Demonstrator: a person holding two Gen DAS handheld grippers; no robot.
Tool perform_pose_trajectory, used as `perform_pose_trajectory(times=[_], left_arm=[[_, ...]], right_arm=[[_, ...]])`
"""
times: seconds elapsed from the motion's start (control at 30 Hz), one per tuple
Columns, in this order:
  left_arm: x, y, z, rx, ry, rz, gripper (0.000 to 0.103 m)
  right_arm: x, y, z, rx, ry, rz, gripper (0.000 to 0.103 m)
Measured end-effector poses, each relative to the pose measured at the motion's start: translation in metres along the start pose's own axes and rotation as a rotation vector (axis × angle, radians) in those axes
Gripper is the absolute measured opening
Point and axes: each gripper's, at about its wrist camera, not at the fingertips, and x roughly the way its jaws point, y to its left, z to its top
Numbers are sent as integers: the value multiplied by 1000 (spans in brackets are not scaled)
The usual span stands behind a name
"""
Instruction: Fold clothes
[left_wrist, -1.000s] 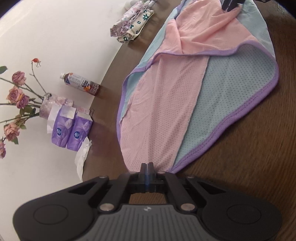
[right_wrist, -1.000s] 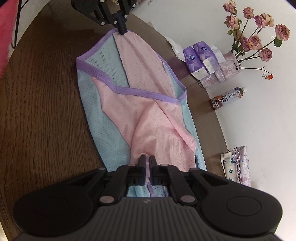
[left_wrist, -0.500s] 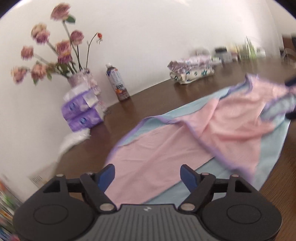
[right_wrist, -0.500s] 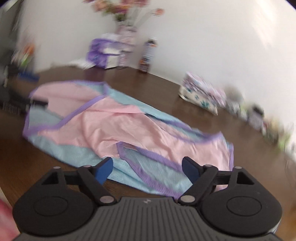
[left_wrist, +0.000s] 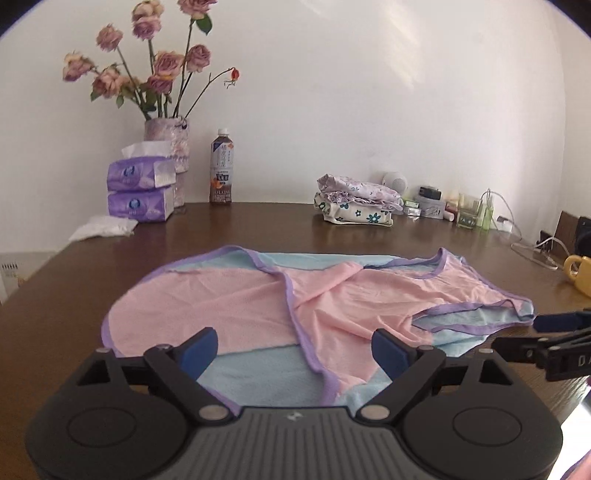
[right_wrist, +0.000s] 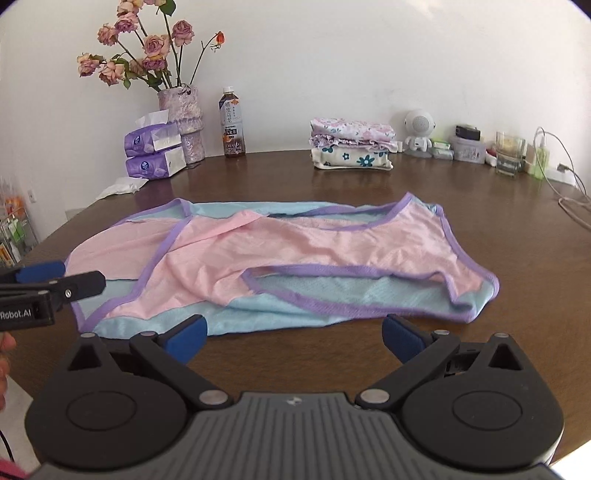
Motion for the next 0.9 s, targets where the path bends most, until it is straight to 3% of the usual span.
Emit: perform_pose_trajectory(times=[0.37,0.73,0.9], left_arm=[[-5,-6,-21,-30,-8,-56,90],[-12,3,-26,-104,9,-91,90],[-17,-2,-26,-76,6,-93,90]], right_arm=[[-26,12,-19,20,-41,-75,103],[-35,7,-26,88,-49,-8,103],[-37,8,-27,82,-61,20,103]])
